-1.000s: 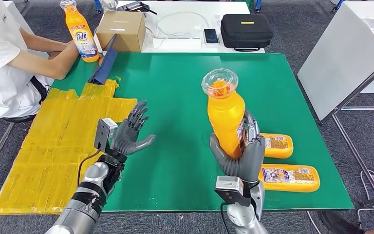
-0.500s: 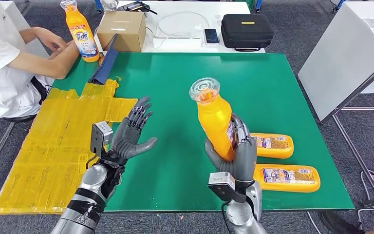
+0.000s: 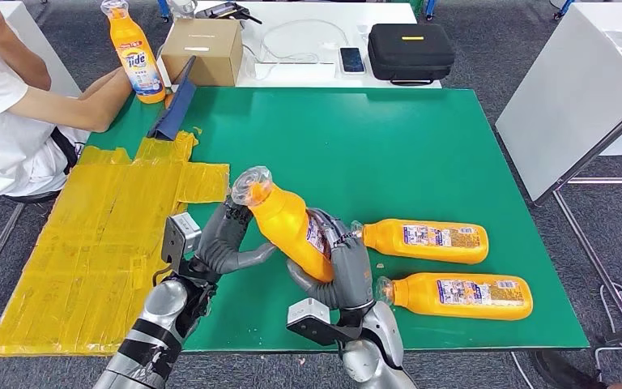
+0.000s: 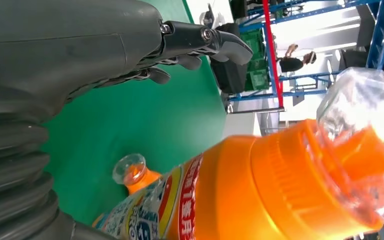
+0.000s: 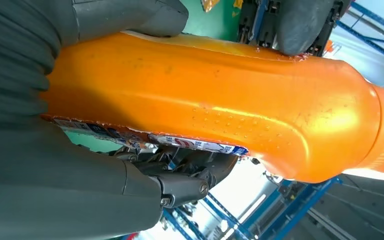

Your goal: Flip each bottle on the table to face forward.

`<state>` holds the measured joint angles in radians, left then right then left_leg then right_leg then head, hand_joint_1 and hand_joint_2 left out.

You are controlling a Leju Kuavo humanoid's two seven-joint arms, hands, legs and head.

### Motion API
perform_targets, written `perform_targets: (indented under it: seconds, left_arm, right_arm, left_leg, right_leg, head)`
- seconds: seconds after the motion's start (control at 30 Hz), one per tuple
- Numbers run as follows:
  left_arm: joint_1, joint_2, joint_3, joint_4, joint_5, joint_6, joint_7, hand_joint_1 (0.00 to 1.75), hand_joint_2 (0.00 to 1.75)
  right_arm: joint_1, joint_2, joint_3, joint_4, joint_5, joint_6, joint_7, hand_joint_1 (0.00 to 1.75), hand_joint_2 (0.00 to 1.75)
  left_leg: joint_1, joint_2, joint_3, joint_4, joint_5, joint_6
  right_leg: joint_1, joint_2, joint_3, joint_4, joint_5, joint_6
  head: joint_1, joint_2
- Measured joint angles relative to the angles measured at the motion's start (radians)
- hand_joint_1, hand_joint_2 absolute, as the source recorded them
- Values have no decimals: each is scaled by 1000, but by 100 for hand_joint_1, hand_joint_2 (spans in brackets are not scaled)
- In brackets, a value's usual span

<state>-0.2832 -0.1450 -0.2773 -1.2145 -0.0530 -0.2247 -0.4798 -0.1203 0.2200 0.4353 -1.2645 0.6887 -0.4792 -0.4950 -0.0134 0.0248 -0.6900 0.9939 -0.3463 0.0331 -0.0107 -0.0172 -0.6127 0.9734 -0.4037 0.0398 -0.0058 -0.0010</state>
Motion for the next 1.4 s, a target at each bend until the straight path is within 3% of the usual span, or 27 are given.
perform_targets:
  seconds: [0.43, 1.1, 1.13, 1.23, 1.27, 1.4]
  left_arm:
    - [2, -4, -16, 12, 21, -23, -14, 0, 175]
    - [7, -6, -51, 15, 45, -51, -22, 0, 175]
    - [7, -6, -51, 15, 45, -51, -22, 17, 175]
    - [8, -6, -52, 14, 47, -51, -22, 146, 175]
    - [8, -7, -52, 14, 48, -50, -22, 173, 175]
    - [10, -8, -52, 14, 51, -44, -22, 175, 175]
  right_arm:
    - [-38, 3, 49, 33, 60, -38, 29, 175, 175]
    - [-63, 11, 90, 110, 50, -44, 37, 175, 175]
    - [-64, 12, 91, 113, 49, -43, 37, 175, 175]
    - [-67, 14, 91, 121, 47, -41, 37, 175, 175]
    - [-67, 14, 91, 123, 46, -41, 36, 175, 175]
    - [-67, 15, 91, 130, 42, -46, 33, 175, 175]
  left_leg:
    - [0, 0, 0, 0, 0, 0]
    - [0, 0, 0, 0, 0, 0]
    - [0, 0, 0, 0, 0, 0]
    - [0, 0, 0, 0, 0, 0]
    - [0, 0, 0, 0, 0, 0]
    - [0, 0, 0, 0, 0, 0]
  right_leg:
    - [0, 0, 0, 0, 0, 0]
    - [0, 0, 0, 0, 0, 0]
    - [0, 0, 0, 0, 0, 0]
    - [0, 0, 0, 0, 0, 0]
    - [0, 0, 0, 0, 0, 0]
    - [0, 0, 0, 0, 0, 0]
  head:
    - [0, 0]
    - [0, 0]
    - [0, 0]
    - [0, 0]
    - [0, 0]
    - [0, 0]
